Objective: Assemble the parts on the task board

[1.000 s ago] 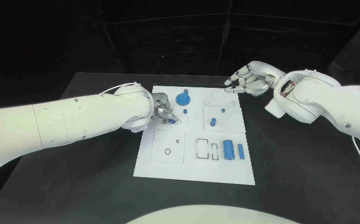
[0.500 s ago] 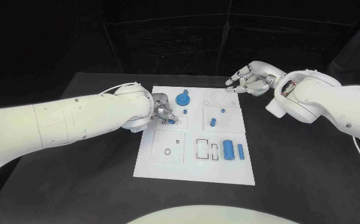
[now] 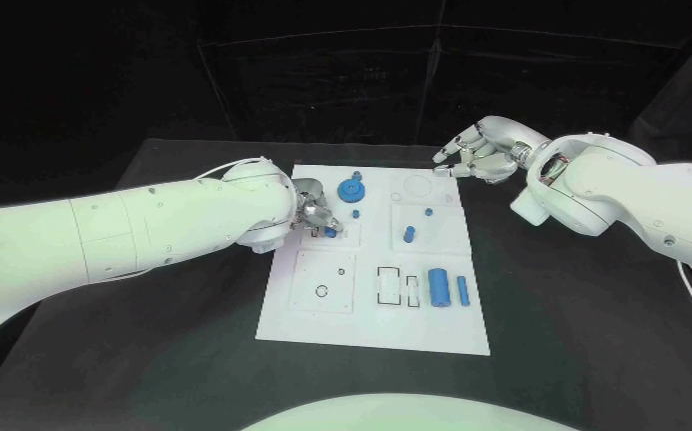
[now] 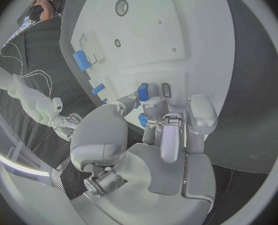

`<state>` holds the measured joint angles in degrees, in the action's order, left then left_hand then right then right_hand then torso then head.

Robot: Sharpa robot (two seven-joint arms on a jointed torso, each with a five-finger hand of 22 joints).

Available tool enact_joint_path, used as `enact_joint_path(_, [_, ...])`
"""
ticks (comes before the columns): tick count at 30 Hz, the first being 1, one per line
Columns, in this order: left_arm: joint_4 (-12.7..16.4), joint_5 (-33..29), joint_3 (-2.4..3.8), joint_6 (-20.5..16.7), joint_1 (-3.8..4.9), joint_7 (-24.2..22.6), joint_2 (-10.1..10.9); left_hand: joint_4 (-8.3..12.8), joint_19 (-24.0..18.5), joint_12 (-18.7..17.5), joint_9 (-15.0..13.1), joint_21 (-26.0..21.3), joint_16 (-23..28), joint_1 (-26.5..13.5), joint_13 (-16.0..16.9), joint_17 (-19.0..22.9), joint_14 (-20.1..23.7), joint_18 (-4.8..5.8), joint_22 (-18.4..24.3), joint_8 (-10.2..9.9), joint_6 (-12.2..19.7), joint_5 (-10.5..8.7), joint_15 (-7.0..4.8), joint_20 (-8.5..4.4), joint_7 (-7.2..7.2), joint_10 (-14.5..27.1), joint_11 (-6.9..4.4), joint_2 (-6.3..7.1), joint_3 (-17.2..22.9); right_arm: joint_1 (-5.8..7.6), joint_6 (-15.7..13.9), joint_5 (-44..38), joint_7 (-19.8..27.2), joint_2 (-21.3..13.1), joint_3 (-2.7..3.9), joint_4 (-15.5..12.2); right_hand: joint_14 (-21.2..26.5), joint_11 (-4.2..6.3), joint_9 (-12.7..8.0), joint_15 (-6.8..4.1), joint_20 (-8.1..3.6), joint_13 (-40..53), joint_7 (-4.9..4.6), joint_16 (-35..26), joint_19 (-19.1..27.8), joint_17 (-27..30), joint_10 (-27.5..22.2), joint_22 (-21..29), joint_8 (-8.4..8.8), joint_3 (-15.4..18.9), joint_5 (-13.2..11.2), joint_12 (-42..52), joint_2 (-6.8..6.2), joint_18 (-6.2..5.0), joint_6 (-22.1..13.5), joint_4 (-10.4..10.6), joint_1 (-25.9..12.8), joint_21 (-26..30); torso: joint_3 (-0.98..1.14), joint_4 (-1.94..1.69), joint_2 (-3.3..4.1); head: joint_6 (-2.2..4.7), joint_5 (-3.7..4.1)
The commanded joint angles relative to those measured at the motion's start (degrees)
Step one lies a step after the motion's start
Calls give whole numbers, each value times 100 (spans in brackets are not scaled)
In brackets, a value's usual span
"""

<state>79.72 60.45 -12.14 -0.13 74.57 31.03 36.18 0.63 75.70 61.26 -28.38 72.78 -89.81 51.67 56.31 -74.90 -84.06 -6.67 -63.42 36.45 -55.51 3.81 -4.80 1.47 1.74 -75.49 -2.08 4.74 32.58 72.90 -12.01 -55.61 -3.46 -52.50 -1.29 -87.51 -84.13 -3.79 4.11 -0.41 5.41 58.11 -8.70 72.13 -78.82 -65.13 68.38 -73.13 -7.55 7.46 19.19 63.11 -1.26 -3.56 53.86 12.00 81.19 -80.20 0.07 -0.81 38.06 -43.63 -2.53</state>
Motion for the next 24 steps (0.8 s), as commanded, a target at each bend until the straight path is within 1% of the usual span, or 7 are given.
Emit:
enact_joint_path(1, [-16,-46,-12,140,-15,58,-21,-97,38,53,10,10,-19,-95,24,-1510,-594,98,-19,9,-63,-15,-45,-16,2,-64,-4,0,-46,11,-57,-11,8,5,3,-6,-89,21,-3,-41,11,-5,16,-22,39,7,-17,7,-23,20,16,-36,53,-47,26,7,-19,37,-1,3,-2,-12,3])
enact_joint_path(11, [-44,-47,-11,100,-14,61,-45,-258,71,96,-2,33,-19,-256,59,-1510,-594,108,-70,36,-116,-17,-56,-26,-15,-94,-17,-15,-171,11,-58,-11,5,-8,3,-15,-89,21,-3,-41,11,-5,16,-24,40,8,-17,7,-23,20,16,-36,54,-47,26,8,-20,38,-3,-7,0,-27,15])
enact_joint_path(18, [-56,-47,-11,23,-13,58,-56,-390,90,123,-13,42,-19,-406,79,-1510,-594,113,-95,61,-151,-26,-64,-35,-23,-118,-25,15,-321,12,-63,-11,4,-5,3,-11,-86,21,-3,-41,11,-14,17,-35,47,21,-23,19,-25,24,16,-43,59,-50,26,13,-24,46,-3,1,-3,-25,8])
enact_joint_path(20, [-59,-47,-11,-8,-14,45,-53,-483,96,133,-21,41,-19,-519,85,-1510,-594,114,-102,75,-164,-35,-66,-38,-27,-125,-27,81,-514,12,-68,-11,9,-3,3,-8,-85,20,-4,-40,11,-22,16,-40,48,25,-29,21,-26,36,12,-49,58,-50,24,21,-36,49,-5,0,-3,-16,11])
enact_joint_path(21, [-56,-47,-11,-24,-14,36,-48,-576,103,141,-26,45,-19,-677,93,-1510,-594,118,-114,83,-173,-27,-74,-39,-40,-132,-21,252,-774,12,-69,-11,11,-1,3,-5,-85,20,-4,-40,11,-22,16,-41,49,25,-30,23,-26,38,11,-49,57,-51,24,23,-39,49,-6,0,-4,-12,13])
enact_joint_path(23, [-44,-52,-10,-65,-14,16,-30,-663,110,154,-32,45,-19,-712,105,-1510,-594,114,-124,90,-175,-63,-73,-59,-43,-140,-49,346,-1090,12,-71,-11,15,1,3,-1,-85,20,-4,-40,11,-22,16,-41,49,25,-30,23,-26,38,11,-49,57,-51,24,23,-39,49,-7,-3,-5,0,16])
enact_joint_path(24, [-37,-56,-9,-82,-14,9,-20,-713,113,163,-35,46,-19,-766,114,-1510,-594,117,-129,95,-179,-101,-83,-60,-50,-145,-47,427,-1239,11,-71,-11,17,1,3,0,-85,20,-4,-40,11,-22,16,-41,49,25,-30,23,-26,38,11,-49,57,-51,24,23,-39,49,-7,-3,-5,0,16])
